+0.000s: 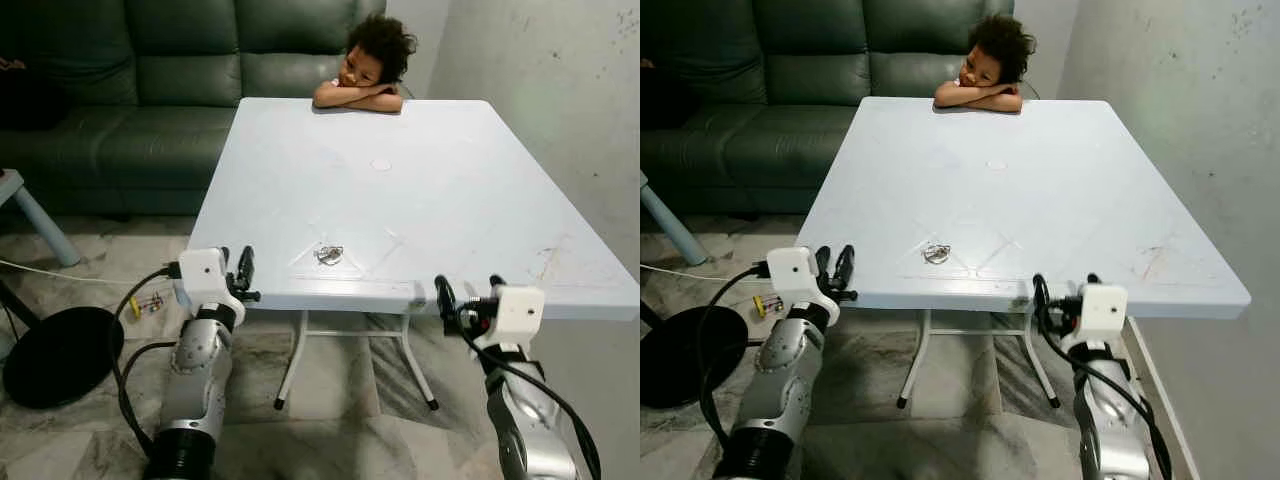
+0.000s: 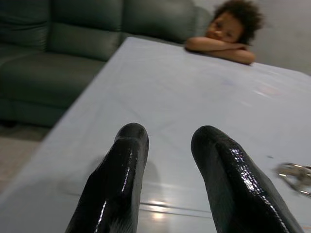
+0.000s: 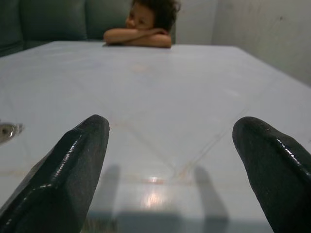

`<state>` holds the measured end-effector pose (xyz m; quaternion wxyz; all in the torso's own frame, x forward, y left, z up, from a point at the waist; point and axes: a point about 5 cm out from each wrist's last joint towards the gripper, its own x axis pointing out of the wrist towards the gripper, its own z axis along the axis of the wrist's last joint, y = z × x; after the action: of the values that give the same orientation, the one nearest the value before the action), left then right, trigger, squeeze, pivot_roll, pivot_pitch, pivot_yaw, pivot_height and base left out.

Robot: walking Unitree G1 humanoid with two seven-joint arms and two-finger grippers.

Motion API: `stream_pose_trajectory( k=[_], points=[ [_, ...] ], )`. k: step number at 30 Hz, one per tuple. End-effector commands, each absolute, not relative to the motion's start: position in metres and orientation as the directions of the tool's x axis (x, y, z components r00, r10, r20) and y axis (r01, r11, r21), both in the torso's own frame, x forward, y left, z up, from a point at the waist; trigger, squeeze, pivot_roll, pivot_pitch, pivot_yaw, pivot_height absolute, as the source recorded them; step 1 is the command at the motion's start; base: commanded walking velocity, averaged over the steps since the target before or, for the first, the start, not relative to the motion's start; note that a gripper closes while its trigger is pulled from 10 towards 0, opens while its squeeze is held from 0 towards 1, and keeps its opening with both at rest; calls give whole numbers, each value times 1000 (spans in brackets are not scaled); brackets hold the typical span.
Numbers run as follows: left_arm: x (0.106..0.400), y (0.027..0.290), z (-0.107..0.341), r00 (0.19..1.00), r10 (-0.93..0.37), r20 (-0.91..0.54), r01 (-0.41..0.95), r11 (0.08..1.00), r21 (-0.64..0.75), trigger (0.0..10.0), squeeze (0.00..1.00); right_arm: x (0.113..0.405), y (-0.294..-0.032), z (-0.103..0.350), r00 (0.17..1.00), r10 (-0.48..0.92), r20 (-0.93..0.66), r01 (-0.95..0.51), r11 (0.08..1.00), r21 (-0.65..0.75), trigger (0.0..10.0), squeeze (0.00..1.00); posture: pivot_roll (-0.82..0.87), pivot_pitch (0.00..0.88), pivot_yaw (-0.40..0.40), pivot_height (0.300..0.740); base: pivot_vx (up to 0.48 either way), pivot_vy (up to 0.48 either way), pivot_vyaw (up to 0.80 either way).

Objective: Hang keys on a hook

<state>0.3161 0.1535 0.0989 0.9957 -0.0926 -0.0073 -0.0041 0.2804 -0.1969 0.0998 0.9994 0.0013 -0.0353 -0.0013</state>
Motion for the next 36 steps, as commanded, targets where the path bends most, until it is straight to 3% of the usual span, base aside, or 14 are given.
stream_pose_trajectory(
  k=[1,14,30,36],
  points=[
    [319,161,107,1000,13,27,-8,984,-179,10000,0,281,-200,106,997,-20,79,20,1000,-6,10000,0,57,0,-27,740,0,0,0],
    [299,158,111,995,-35,91,52,981,-189,10000,0,268,-197,112,992,2,123,-1,1000,-8,10000,0,67,0,-29,740,0,0,0],
    [295,160,109,996,-60,71,73,977,-201,10000,0,263,-194,111,993,4,116,-2,1000,-10,10000,0,66,0,-25,740,0,32,0],
    [294,159,108,996,-63,63,75,976,-203,10000,0,261,-194,111,994,5,110,-4,1000,-11,10000,0,66,0,-27,740,0,480,0]
  ],
)
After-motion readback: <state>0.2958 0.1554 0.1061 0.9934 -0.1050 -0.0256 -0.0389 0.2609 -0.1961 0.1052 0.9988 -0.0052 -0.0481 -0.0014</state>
